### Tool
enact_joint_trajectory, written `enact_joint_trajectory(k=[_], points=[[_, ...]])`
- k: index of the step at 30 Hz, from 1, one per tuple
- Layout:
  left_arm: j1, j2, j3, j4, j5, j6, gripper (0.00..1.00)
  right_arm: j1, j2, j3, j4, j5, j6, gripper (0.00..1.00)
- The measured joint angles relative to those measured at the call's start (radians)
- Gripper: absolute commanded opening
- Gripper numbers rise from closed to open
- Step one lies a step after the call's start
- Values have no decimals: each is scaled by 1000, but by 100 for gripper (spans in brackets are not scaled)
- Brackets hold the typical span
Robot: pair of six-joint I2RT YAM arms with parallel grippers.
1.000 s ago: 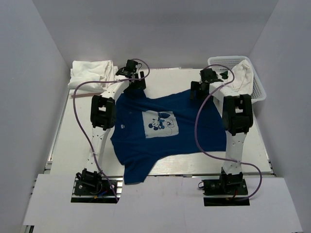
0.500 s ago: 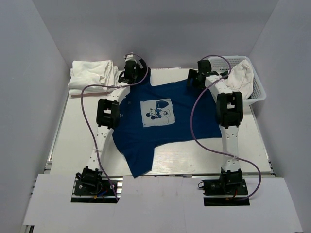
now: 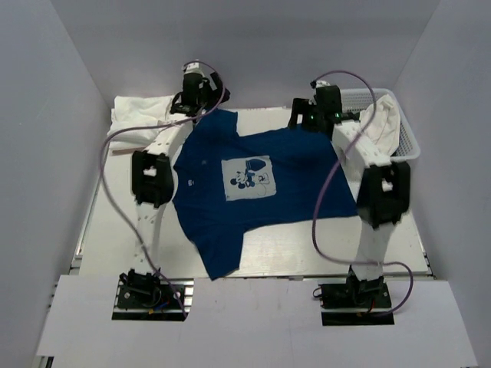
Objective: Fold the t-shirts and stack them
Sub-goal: Flatten out the tshirt, then grap the side of the flattened tshirt closest away from the robot with both arms
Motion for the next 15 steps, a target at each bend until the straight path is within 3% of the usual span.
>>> enact_joint_trajectory(k=[5, 9, 12, 15], points=[[-22, -532, -421, -182, 5, -38, 100, 19, -496, -457, 137, 61, 95, 90], [-70, -896, -752, -335, 20, -102, 100, 2, -765, -785, 236, 103, 217, 90], [-131, -1075, -1020, -484, 62, -158, 100, 0, -888, -976, 217, 133, 282, 90], [-211, -1158, -1252, -662, 117, -229, 100, -1, -982, -1065, 134, 189, 319, 90]])
